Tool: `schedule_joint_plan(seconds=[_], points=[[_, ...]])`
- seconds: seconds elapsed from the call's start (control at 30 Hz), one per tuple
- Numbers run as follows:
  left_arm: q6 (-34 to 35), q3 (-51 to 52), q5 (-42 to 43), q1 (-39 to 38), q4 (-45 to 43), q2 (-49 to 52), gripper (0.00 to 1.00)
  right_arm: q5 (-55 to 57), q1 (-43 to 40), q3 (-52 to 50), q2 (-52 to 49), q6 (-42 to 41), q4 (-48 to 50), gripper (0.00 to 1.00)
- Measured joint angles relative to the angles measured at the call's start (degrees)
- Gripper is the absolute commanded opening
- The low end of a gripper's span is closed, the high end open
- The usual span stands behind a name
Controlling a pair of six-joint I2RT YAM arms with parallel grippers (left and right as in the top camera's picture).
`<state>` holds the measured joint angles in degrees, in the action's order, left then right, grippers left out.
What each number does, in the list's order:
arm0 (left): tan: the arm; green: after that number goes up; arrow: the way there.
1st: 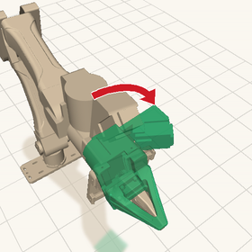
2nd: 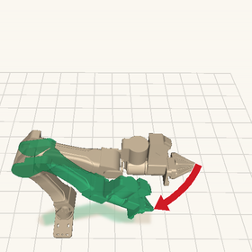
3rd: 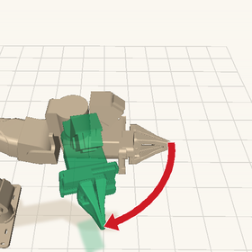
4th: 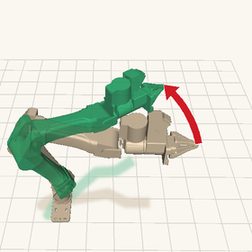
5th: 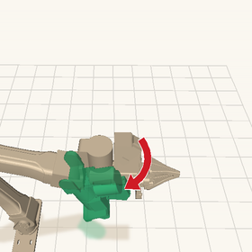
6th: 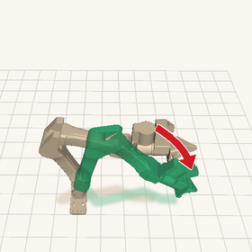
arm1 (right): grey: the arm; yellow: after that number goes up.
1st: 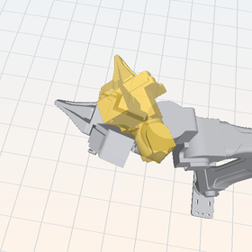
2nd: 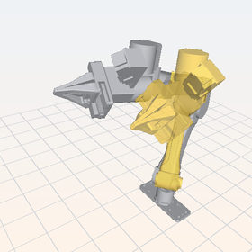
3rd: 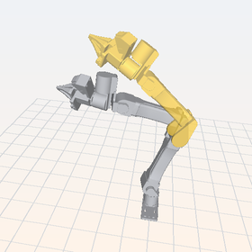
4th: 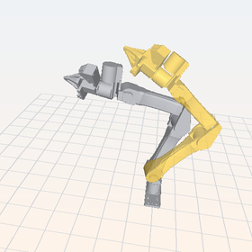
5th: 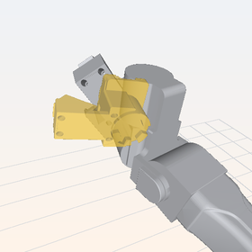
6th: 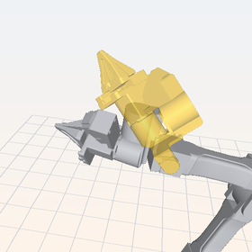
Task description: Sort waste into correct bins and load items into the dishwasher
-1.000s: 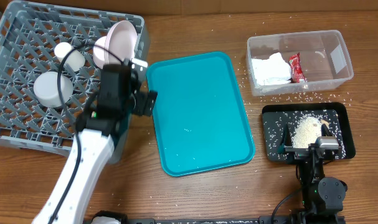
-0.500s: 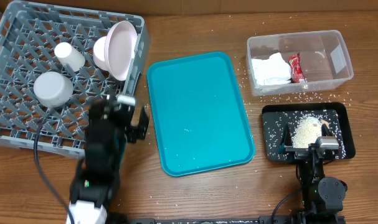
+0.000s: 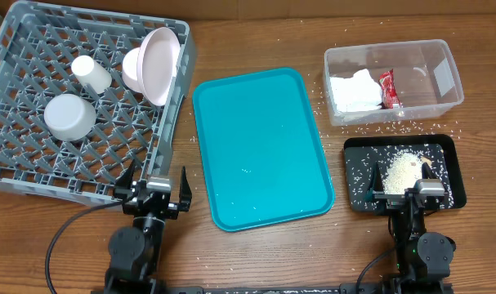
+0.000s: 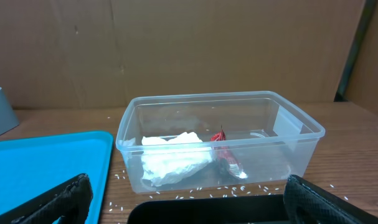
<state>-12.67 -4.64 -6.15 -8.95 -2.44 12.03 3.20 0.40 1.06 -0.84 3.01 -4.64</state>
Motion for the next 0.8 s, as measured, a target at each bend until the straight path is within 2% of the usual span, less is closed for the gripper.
schedule_joint_plan(seconds=[0.27, 0.47, 0.8], points=[[0.26, 4.00, 5.31, 7.13, 0.09, -8.39, 1.00, 0.00, 0.00, 0.00, 0.00, 0.00, 0.02, 1.00], [0.70, 4.15, 10.43, 12.37, 6.34, -10.91, 1.00, 0.02, 0.00, 0.00, 0.00, 0.02, 0.02, 1.00], [0.72, 4.15, 11.78, 12.81, 6.29, -11.08, 1.00, 0.02, 0.00, 0.00, 0.00, -0.02, 0.02, 1.00]])
